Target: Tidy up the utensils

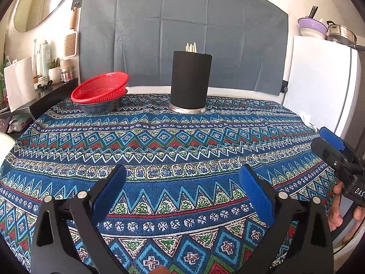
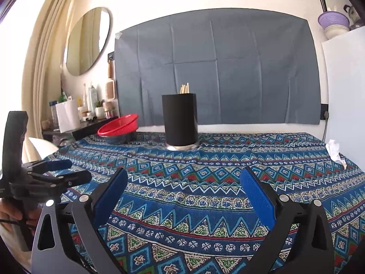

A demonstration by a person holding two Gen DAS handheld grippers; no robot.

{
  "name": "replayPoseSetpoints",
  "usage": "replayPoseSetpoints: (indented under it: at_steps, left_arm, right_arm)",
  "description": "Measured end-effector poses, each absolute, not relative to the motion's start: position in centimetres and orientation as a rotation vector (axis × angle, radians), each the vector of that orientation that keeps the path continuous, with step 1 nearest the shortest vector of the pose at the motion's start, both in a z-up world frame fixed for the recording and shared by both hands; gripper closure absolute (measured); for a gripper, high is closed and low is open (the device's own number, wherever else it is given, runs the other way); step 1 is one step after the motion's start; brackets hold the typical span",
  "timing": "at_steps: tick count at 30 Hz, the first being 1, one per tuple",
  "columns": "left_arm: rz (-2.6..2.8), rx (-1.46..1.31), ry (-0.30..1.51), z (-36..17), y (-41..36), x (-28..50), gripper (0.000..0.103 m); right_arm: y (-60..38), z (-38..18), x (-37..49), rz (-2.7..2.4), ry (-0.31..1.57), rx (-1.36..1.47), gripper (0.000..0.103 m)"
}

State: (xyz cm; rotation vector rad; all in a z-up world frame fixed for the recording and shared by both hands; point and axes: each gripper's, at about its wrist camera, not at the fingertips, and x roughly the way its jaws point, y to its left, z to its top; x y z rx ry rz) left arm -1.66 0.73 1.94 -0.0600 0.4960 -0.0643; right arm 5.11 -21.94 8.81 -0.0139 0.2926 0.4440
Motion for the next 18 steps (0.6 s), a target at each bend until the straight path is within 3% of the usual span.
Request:
replayPoseSetpoints:
  at_steps: [18]
  left_arm:
    - [-0.064, -0.045, 0.507, 1.9, 0.5, -1.47, 0.006]
  right_arm:
    - [-22.07, 8.69, 5.93, 0.47, 0.337, -0.007, 0.008]
